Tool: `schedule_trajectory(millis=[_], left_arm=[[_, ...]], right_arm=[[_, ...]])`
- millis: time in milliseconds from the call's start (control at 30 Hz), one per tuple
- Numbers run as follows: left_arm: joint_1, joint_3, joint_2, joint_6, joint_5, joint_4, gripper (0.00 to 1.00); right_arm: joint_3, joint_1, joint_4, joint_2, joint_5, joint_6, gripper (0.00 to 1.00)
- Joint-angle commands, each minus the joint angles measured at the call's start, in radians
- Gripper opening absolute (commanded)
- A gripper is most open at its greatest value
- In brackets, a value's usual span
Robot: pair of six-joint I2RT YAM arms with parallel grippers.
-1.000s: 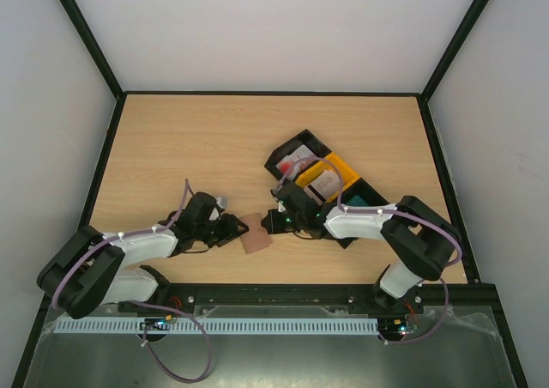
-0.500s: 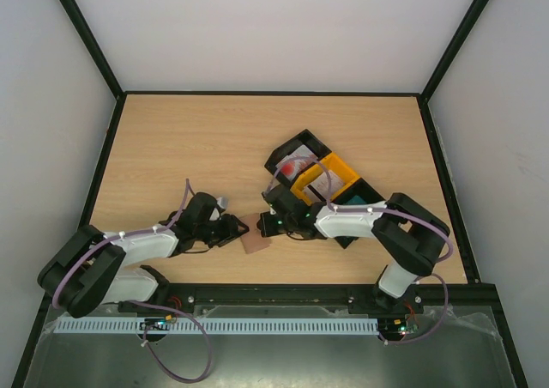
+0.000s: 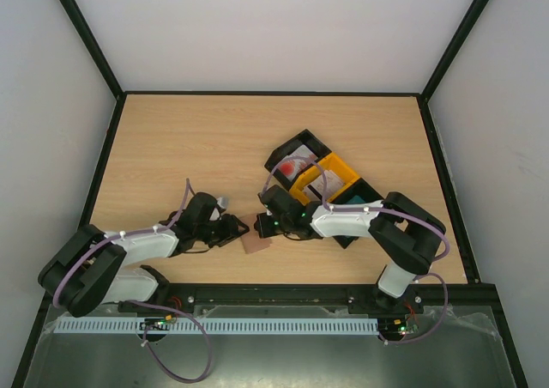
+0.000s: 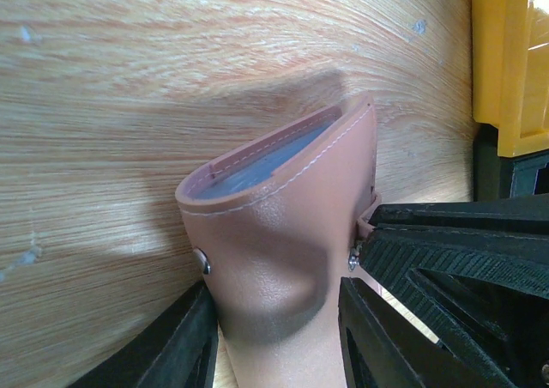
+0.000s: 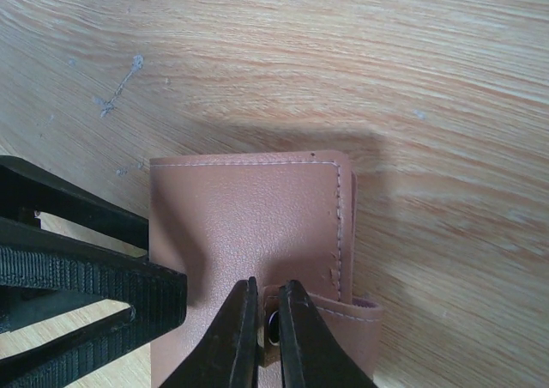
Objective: Put the credit cards into the card holder
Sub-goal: Close the card holder at the center of the board.
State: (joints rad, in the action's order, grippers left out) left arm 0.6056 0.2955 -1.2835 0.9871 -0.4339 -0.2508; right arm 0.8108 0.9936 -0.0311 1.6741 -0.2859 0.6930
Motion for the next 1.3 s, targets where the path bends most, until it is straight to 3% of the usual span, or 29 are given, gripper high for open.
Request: schedule_trajectory(millis=[0, 333, 433, 1000, 1267], left_arm=[[0.007, -0.021, -0.025, -0.017, 0.001, 0.034, 0.41], [0.007, -0.02, -0.031, -0.017, 0.001, 0.032, 0.41], [0.007, -0.018, -0.032, -0.017, 0.004, 0.036, 0.41], [0.007, -0.019, -0.052, -0.019, 0.011, 0.038, 0.39], [0.007, -0.017, -0.039, -0.017, 0.039, 0.059, 0.31]], right_arm=[[0.022, 0.012, 0.048, 0.019, -0.006, 0.007, 0.07], [0.022, 0.01, 0.05, 0.018, -0.016, 0.017, 0.1], [0.019, 0.01, 0.06, 0.011, -0.012, 0.029, 0.02], [0.01, 0.014, 0.113, 0.005, -0.022, -0.006, 0.02], [0.03, 0.037, 0.16, 0.029, -0.017, -0.049, 0.02]])
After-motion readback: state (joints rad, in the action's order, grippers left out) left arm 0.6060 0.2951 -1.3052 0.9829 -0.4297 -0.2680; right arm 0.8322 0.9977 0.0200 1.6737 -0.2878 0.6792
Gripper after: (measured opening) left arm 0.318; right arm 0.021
